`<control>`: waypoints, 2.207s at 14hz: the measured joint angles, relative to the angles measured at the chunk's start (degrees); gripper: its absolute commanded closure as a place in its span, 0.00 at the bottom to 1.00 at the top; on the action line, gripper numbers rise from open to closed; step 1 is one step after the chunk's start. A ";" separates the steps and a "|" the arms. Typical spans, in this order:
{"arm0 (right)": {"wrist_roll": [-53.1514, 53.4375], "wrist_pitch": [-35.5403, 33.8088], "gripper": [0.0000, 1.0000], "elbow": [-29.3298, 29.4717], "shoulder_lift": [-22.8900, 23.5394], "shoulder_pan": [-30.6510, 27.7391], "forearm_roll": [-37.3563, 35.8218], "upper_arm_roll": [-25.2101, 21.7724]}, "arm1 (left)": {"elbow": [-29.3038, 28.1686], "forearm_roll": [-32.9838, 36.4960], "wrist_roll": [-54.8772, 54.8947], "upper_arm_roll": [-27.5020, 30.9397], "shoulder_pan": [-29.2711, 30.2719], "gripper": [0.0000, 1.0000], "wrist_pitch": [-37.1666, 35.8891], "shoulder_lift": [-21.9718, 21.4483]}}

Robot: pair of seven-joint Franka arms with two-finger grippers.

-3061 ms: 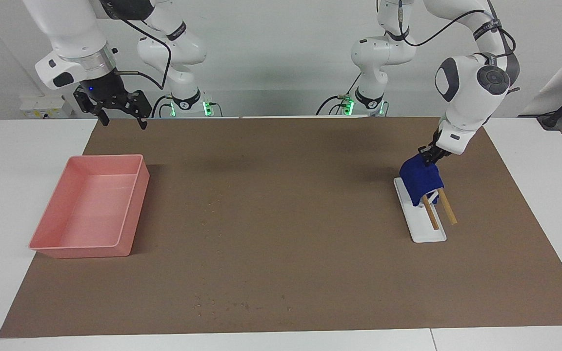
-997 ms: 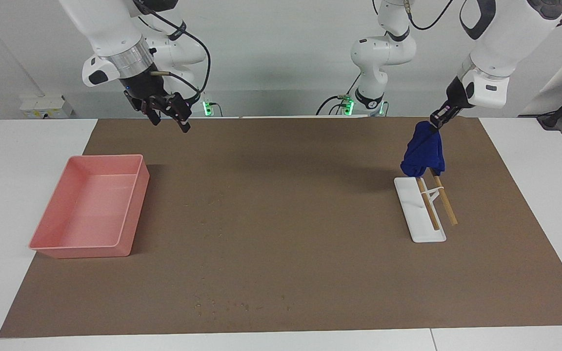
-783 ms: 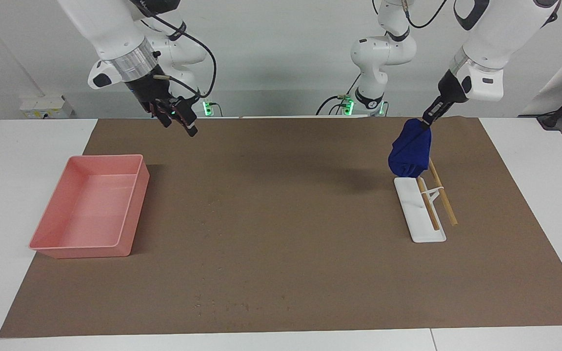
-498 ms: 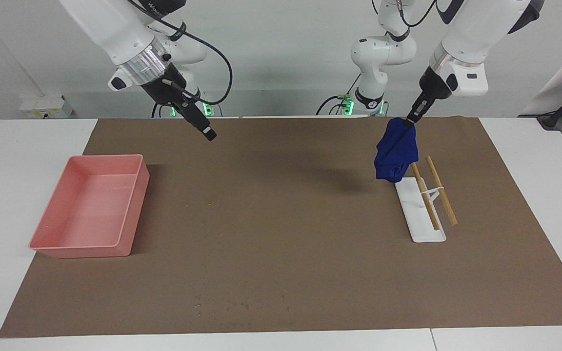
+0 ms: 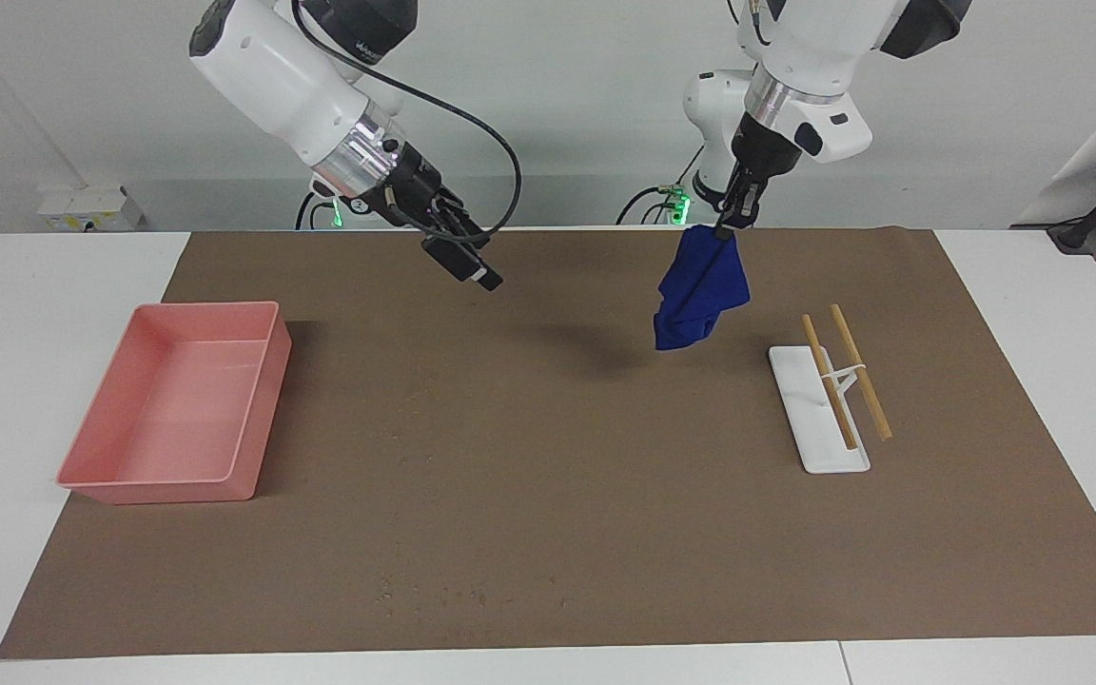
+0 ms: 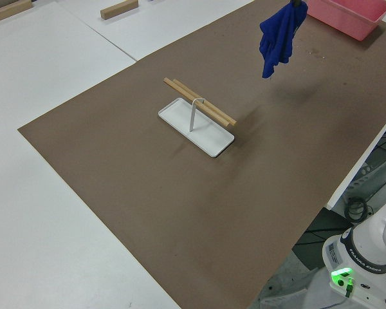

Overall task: Wipe water with towel using both arms
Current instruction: 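Lift the blue cloth with the left gripper while the right gripper approaches, then grasp the blue cloth with the right gripper from the left gripper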

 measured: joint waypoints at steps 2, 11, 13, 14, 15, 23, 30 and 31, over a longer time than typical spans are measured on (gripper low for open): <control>1.37 0.00 0.03 0.00 1.56 0.28 3.05 0.00 | 2.19 0.00 -6.97 -0.12 -0.02 1.00 1.43 0.89; 12.55 7.23 0.04 3.51 9.70 9.09 5.18 0.34 | 7.01 0.00 -29.64 -2.40 -3.96 1.00 6.16 2.02; 13.45 10.11 0.05 3.29 9.85 10.94 5.21 0.36 | 7.01 0.00 -32.23 -2.78 -4.62 1.00 8.35 2.03; 14.63 12.27 0.05 3.02 10.06 12.51 5.21 0.37 | 7.02 0.00 -33.20 -2.82 -5.15 1.00 9.22 2.04; 15.80 13.72 0.05 2.82 10.28 13.90 5.21 0.39 | 7.01 0.02 -34.03 -3.05 -5.51 1.00 10.25 2.05; 16.62 14.34 1.00 3.24 10.24 15.39 1.77 0.05 | 7.01 0.22 -35.84 -3.47 -6.05 1.00 12.40 2.06; 16.50 14.03 1.00 3.50 8.90 15.39 -5.48 -0.02 | 7.02 0.24 -35.16 -3.35 -6.04 0.00 12.46 2.05; 16.48 14.02 1.00 3.52 8.73 15.38 -6.40 -0.17 | 7.02 0.27 -34.89 -3.04 -5.99 0.00 12.42 2.05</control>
